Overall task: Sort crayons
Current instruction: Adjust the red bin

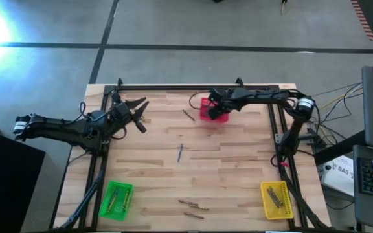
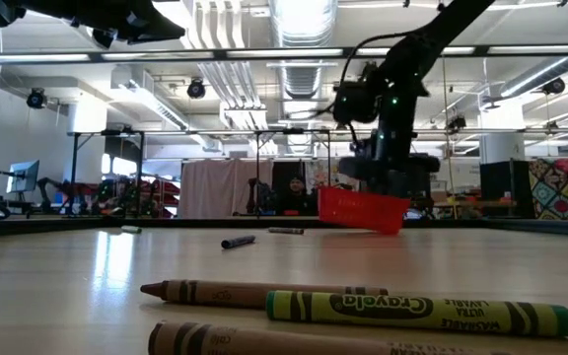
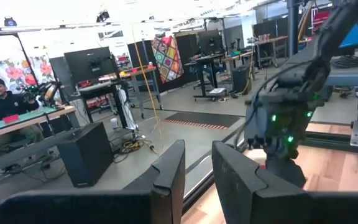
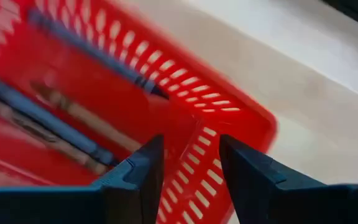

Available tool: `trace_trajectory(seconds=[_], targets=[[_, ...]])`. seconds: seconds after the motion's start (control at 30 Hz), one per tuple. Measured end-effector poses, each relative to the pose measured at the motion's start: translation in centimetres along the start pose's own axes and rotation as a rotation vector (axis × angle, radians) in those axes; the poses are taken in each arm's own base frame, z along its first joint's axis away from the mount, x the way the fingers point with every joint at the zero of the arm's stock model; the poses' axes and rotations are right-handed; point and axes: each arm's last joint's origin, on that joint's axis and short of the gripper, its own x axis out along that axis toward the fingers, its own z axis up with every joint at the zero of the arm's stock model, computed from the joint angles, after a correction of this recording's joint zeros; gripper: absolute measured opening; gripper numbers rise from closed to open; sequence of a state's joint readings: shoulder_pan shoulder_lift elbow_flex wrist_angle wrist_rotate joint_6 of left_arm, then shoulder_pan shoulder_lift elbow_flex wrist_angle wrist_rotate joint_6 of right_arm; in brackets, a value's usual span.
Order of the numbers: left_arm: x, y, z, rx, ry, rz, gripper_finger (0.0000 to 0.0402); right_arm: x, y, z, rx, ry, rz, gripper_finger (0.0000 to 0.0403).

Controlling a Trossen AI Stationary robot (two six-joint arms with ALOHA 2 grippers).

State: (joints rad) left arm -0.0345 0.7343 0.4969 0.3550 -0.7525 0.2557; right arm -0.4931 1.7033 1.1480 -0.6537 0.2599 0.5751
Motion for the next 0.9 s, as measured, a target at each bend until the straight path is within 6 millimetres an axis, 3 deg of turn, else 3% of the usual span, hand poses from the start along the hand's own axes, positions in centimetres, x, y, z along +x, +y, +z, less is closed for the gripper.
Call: trace_trajectory(seconds=[0.27, 0.5, 0.7, 0.9], targets=[[-0.1, 0.1, 0.0, 0.001, 0.0, 0.0, 0.0064, -0.8, -1.8, -1.2, -0.011, 0.129, -0.372, 0.0146], [-0.1, 0.1, 0.0, 0.0, -0.001, 0.0, 0.0064, -1.5, -5.2, -3.7, 0.024, 0.356, -0.607, 0.0146], [-0.1, 0.1, 0.0, 0.0, -0.001, 0.0, 0.0064, -2.4, -5.7, -5.2, 0.062, 0.341, -0.614, 0.0146], [-0.1, 0.1, 0.0, -0.001, -0.001, 0.0, 0.0064, -4.9, -4.1, -4.7, 0.067, 0.157, -0.403, 0.0146]])
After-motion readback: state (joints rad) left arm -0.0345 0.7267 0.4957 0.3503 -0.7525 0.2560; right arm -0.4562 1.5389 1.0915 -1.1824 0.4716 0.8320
